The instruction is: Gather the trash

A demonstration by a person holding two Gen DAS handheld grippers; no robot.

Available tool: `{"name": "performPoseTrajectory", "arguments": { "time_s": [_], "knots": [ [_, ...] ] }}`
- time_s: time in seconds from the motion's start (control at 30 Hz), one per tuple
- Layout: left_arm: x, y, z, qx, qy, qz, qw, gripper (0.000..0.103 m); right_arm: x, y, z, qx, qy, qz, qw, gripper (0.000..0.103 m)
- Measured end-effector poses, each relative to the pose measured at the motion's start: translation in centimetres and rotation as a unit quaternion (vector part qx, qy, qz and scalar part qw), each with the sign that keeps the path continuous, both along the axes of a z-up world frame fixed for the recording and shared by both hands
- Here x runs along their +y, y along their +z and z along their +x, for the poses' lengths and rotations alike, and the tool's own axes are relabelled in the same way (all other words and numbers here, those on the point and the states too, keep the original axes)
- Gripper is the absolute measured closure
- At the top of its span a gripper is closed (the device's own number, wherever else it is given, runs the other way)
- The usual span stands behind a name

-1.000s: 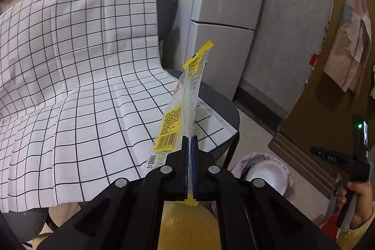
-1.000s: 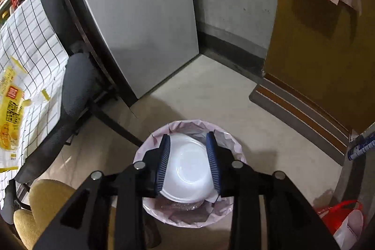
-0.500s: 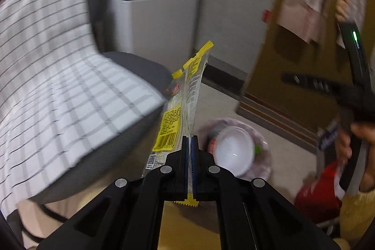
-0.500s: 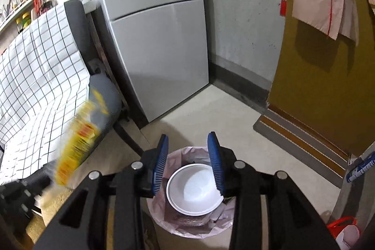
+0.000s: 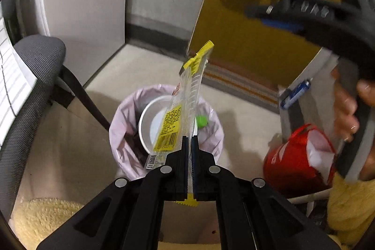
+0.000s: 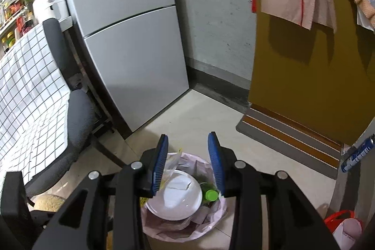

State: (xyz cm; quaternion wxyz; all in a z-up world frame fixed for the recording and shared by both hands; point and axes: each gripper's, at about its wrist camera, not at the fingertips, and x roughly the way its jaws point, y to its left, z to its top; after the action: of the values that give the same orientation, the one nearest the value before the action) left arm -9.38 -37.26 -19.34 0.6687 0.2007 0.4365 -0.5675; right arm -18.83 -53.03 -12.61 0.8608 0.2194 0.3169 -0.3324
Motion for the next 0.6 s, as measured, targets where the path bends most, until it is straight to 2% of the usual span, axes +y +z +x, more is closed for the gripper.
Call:
{"name": "performPoseTrajectory", "arguments": {
  "time_s": [0.1,0.13,0.2,0.37,0.57,0.6],
  "knots": [
    [-1.2,-1.7,0.8,0.005,0.009,0.025,0.9996,0.091,-0.4,-0.4,0.0,0.001,-0.002,0.002,1.000,0.068],
    [-1.7,-2.3,1.3,0.003,0.013,0.034,0.9993,0.081,-0.3,-0.6,0.1,0.002,-0.001,0.006,1.000,0.068],
    [-2.4,-3.1,2.1,-0.006,0.022,0.042,0.9988,0.068,-0.2,-0.9,0.3,0.004,0.004,0.010,1.000,0.067],
    [-0.7,-1.9,3.2,-0.025,0.051,0.021,0.9982,0.065,0.7,-0.9,0.9,0.018,0.016,0.000,1.000,0.060],
    [3.1,1.1,5.7,-0.052,0.115,-0.002,0.9920,0.063,2.3,-1.0,2.1,0.030,0.046,0.001,0.998,0.057],
    [3.5,1.6,5.9,-0.063,0.124,-0.001,0.9903,0.055,2.8,-1.0,2.2,0.033,0.052,0.002,0.998,0.056]
  ]
}}
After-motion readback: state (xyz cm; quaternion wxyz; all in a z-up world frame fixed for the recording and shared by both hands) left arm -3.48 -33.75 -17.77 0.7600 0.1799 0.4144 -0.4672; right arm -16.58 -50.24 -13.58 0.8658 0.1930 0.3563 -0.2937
